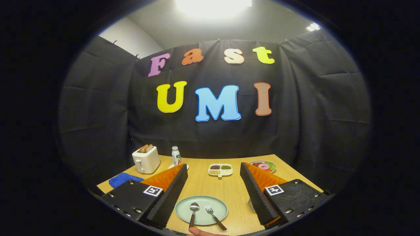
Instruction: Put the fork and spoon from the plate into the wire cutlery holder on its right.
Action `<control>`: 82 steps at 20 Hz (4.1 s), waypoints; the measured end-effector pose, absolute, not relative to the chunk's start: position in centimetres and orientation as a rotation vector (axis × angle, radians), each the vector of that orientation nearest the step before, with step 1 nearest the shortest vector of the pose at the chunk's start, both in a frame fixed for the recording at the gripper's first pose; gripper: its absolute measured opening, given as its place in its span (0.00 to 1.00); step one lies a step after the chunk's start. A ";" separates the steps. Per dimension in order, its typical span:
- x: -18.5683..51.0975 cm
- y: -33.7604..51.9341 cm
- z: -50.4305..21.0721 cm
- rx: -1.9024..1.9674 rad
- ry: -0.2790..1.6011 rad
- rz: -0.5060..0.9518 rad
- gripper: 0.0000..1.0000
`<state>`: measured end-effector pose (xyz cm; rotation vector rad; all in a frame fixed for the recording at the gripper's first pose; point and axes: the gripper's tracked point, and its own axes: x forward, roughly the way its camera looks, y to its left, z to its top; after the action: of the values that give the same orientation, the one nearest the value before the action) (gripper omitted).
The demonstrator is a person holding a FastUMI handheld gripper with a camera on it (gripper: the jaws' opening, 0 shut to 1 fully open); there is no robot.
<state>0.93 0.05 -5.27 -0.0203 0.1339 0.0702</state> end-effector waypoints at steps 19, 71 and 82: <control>-1.2 -2.3 -20.5 -0.190 0.574 0.213 0.98; 1.5 -13.5 -18.0 -0.320 1.058 0.252 0.06; 1.1 -18.1 -18.6 -0.341 1.147 0.185 0.06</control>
<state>1.11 -18.14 -18.61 -0.3415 1.1470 0.1854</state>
